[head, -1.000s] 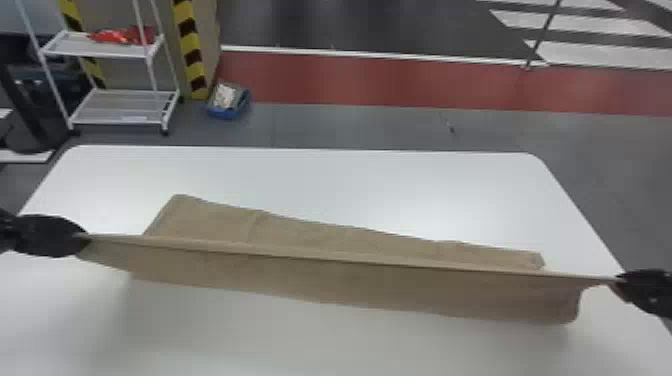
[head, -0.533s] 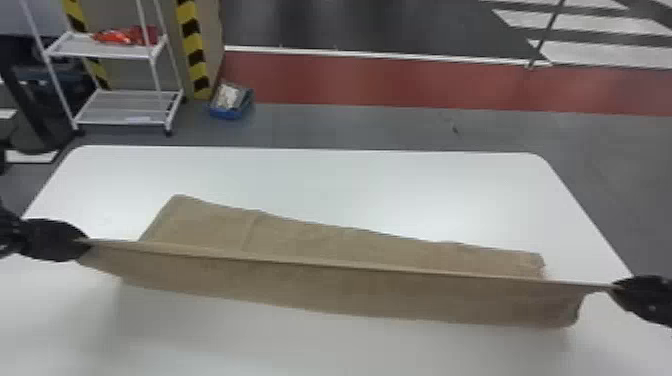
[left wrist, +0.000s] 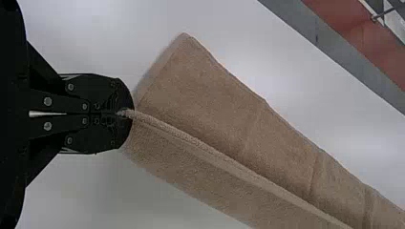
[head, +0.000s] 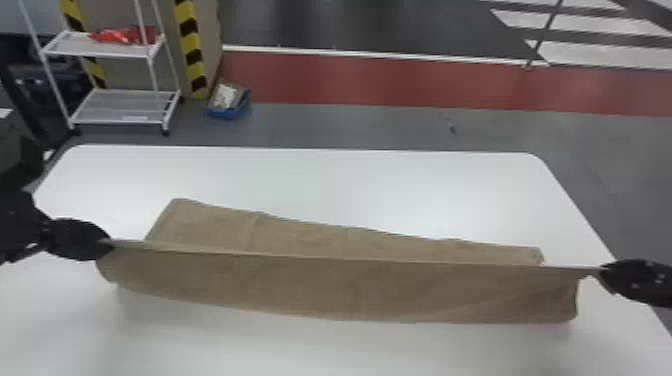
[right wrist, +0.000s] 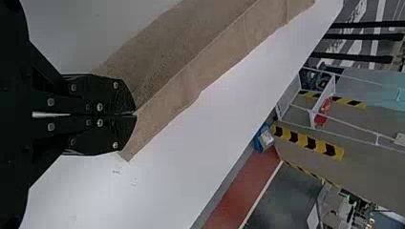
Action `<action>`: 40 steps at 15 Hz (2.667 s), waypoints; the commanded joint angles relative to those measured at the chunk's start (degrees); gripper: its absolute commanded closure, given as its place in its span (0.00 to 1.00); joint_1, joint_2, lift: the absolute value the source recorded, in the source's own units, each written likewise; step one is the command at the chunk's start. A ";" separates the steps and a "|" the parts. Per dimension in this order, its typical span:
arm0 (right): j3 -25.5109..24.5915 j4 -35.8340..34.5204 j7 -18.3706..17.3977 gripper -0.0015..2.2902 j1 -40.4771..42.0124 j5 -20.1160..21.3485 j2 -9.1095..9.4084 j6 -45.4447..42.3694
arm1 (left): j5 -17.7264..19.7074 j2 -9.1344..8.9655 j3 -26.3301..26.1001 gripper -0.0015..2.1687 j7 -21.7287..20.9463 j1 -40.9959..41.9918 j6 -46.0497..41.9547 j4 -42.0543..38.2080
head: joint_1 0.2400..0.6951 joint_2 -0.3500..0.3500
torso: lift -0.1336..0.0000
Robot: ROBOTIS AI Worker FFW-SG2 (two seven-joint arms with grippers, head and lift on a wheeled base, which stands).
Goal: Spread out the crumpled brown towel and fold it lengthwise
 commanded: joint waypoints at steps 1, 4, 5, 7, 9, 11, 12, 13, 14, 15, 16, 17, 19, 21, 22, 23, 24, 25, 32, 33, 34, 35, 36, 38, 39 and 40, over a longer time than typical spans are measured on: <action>2.25 4.25 0.28 0.53 -3.60 2.60 -0.92 1.31 | -1.88 -0.88 -3.19 0.74 0.46 -2.94 0.14 2.12 | 1.00 0.29 | 0.07; 4.01 10.84 0.28 0.53 -7.64 5.50 -2.15 1.83 | -3.64 -2.20 -6.27 0.74 1.07 -7.24 0.50 6.69 | 1.00 0.25 | 0.07; 4.63 12.95 0.28 0.53 -8.96 5.85 -2.95 2.01 | -3.90 -2.46 -7.15 0.74 1.78 -8.21 0.50 7.66 | 1.00 0.24 | 0.07; 4.71 16.02 0.28 0.53 -11.15 5.94 -3.47 2.89 | -4.08 -3.25 -8.03 0.74 2.66 -10.06 0.50 9.85 | 1.00 0.20 | 0.07; 4.63 16.99 0.28 0.53 -12.65 4.89 -3.65 3.94 | -4.34 -3.87 -8.38 0.74 3.71 -11.38 0.67 10.91 | 1.00 0.18 | 0.07; 3.66 17.25 0.28 0.53 -14.67 2.95 -3.82 7.63 | -4.16 -4.57 -8.38 0.74 4.85 -12.34 0.85 11.00 | 1.00 0.17 | 0.07; 3.22 17.43 0.28 0.53 -15.81 1.99 -3.82 10.09 | -4.08 -4.92 -8.38 0.74 5.47 -12.61 1.02 11.00 | 1.00 0.17 | 0.07; 3.22 17.60 0.28 0.53 -16.34 1.37 -3.74 11.50 | -4.16 -5.45 -8.46 0.74 6.08 -12.61 1.20 11.08 | 1.00 0.17 | 0.07; 3.40 17.69 0.28 0.53 -16.69 1.20 -3.47 11.85 | -4.08 -5.80 -9.17 0.74 6.70 -12.69 1.20 11.61 | 1.00 0.16 | 0.07; 4.10 17.87 0.28 0.53 -16.87 1.20 -3.21 12.56 | -4.25 -6.24 -9.78 0.74 6.96 -12.87 1.20 12.67 | 1.00 0.16 | 0.07; 4.80 17.87 0.28 0.53 -16.96 1.72 -2.68 13.08 | -4.25 -6.50 -10.84 0.74 7.31 -13.31 1.20 14.25 | 1.00 0.16 | 0.07; 5.24 18.04 0.28 0.53 -17.22 2.25 -2.42 13.08 | -4.34 -6.59 -11.54 0.74 7.93 -13.84 1.20 15.57 | 1.00 0.15 | 0.07; 5.59 18.48 0.28 0.53 -17.92 2.34 -2.33 13.79 | -4.34 -6.94 -12.24 0.74 8.63 -14.98 1.20 17.59 | 1.00 0.15 | 0.07; 4.89 18.48 0.28 0.53 -18.45 1.81 -2.51 14.66 | -4.25 -6.94 -12.07 0.74 8.55 -15.68 1.20 17.76 | 1.00 0.15 | 0.07; 4.36 18.48 0.28 0.53 -18.63 1.55 -2.68 15.02 | -4.16 -6.94 -11.72 0.74 8.55 -15.95 1.20 17.76 | 1.00 0.15 | 0.07; 4.01 18.57 0.28 0.53 -18.63 1.37 -2.77 15.02 | -4.25 -6.85 -11.54 0.74 8.37 -16.30 1.20 17.76 | 1.00 0.15 | 0.07; 3.66 18.75 0.28 0.53 -18.71 1.20 -2.86 15.02 | -4.25 -6.77 -11.54 0.74 8.37 -16.65 1.20 17.76 | 1.00 0.15 | 0.07; 3.31 18.92 0.28 0.53 -19.06 1.02 -2.95 15.02 | -4.16 -6.85 -11.54 0.74 8.28 -17.00 1.37 17.76 | 1.00 0.15 | 0.07; 4.28 22.79 0.28 0.53 -20.73 2.34 -2.86 15.02 | -4.51 -8.26 -14.71 0.74 12.41 -20.34 2.08 23.92 | 1.00 0.13 | 0.07; 4.28 22.88 0.28 0.53 -20.91 2.16 -2.86 15.02 | -4.51 -8.44 -14.88 0.74 13.12 -20.52 2.08 24.27 | 1.00 0.13 | 0.07; 4.01 22.97 0.28 0.53 -21.17 2.07 -2.86 15.02 | -4.43 -8.52 -14.88 0.74 12.94 -20.60 2.25 24.18 | 1.00 0.13 | 0.07; 3.40 22.97 0.28 0.53 -21.70 1.55 -3.21 15.19 | -4.43 -8.52 -14.53 0.74 12.41 -20.60 2.43 24.09 | 1.00 0.13 | 0.07; 2.69 23.05 0.28 0.53 -21.97 1.02 -3.91 16.07 | -4.43 -8.52 -14.18 0.74 12.06 -20.60 2.78 23.74 | 1.00 0.12 | 0.07; 1.90 24.55 0.28 0.53 -22.67 0.93 -4.88 16.07 | -4.43 -8.44 -14.18 0.74 12.15 -21.40 3.48 23.65 | 1.00 0.11 | 0.07; 1.90 25.60 0.28 0.53 -23.11 1.20 -4.88 16.07 | -4.34 -8.52 -14.35 0.74 12.85 -22.01 3.48 24.00 | 1.00 0.10 | 0.07; 2.17 26.83 0.28 0.53 -23.28 1.37 -4.88 15.90 | -4.43 -9.40 -14.71 0.74 13.64 -22.63 3.48 24.97 | 1.00 0.10 | 0.07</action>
